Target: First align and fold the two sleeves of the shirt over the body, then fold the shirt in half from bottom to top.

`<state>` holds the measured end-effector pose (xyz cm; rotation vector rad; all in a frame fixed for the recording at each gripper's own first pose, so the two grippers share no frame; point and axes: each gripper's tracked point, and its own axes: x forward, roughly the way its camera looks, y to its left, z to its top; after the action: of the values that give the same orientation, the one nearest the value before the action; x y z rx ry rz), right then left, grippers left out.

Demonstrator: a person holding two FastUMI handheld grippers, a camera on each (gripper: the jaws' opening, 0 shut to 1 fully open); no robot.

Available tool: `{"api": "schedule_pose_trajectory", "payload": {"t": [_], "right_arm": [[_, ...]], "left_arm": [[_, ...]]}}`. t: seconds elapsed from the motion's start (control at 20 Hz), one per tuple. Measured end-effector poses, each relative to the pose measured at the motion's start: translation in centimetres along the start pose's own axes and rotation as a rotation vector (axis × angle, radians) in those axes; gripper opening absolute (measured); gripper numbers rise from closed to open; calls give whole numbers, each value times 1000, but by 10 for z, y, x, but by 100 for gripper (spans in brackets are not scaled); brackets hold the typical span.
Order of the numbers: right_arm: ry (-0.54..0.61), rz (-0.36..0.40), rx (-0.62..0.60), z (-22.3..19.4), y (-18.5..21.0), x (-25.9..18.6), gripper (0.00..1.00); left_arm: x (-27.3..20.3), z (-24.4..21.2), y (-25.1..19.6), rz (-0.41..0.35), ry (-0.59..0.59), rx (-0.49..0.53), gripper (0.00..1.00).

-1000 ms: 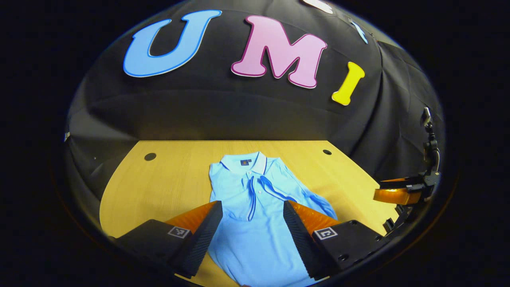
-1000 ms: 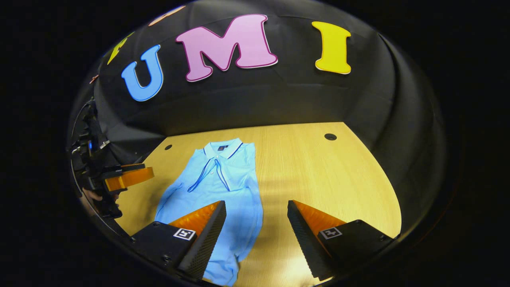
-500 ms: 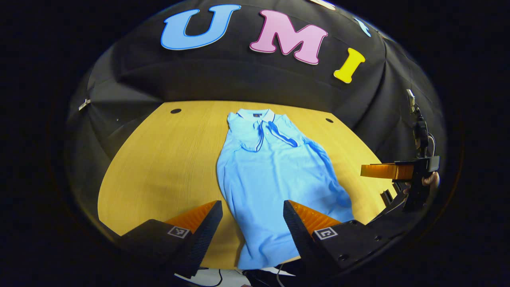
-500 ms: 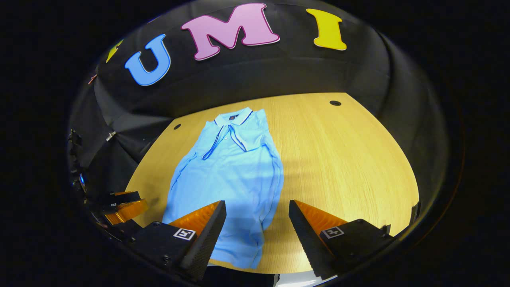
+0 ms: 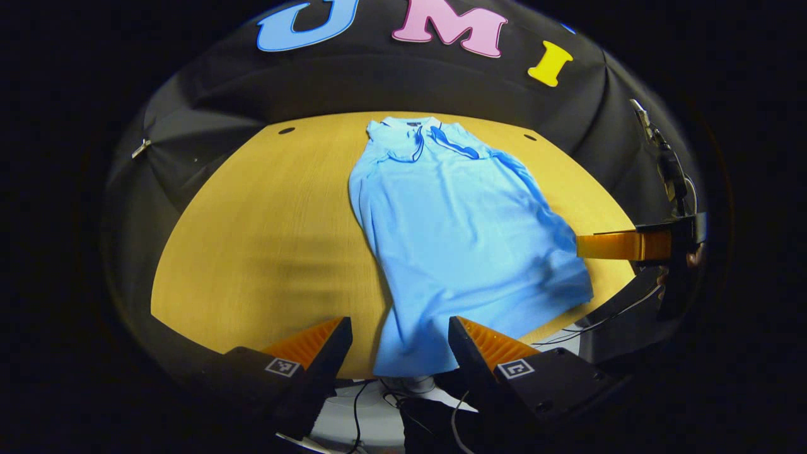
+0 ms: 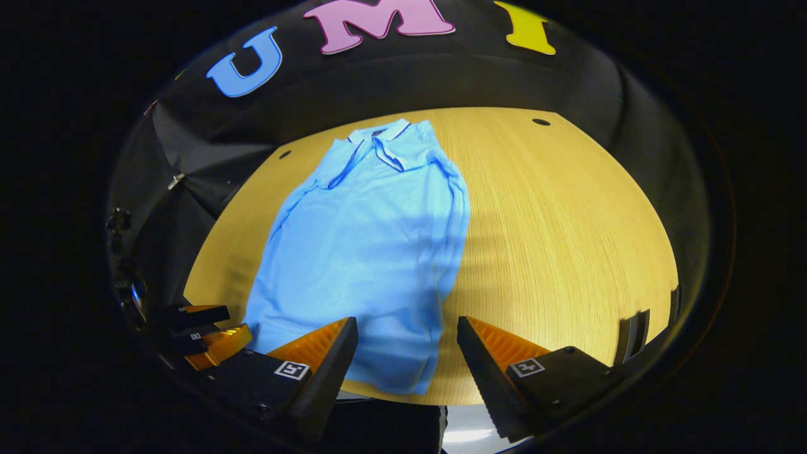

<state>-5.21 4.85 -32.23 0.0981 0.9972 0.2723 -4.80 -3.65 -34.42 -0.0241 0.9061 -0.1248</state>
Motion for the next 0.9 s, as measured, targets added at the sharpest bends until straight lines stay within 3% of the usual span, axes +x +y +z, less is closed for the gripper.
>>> {"api": "schedule_pose_trajectory", "payload": {"t": [0.45,0.55,0.65,0.7,0.75,0.85,0.9], "right_arm": [[64,-24,-33,-34,5,16,99],[65,-65,-57,-37,1,20,99],[55,-140,-67,-36,-8,21,88],[57,-156,-75,-37,-7,21,66],[61,-147,-88,-36,-5,22,62],[78,-116,-88,-38,3,23,43],[82,-104,-84,-38,6,24,23]], "left_arm": [[10,-21,-1,46,71,65,98],[11,-21,-3,49,59,55,100],[12,-20,-5,59,61,35,97],[13,-19,-9,51,59,45,93],[14,-18,-14,42,54,55,88],[15,-15,-21,34,33,60,51],[17,-14,-25,33,25,54,34]]}}
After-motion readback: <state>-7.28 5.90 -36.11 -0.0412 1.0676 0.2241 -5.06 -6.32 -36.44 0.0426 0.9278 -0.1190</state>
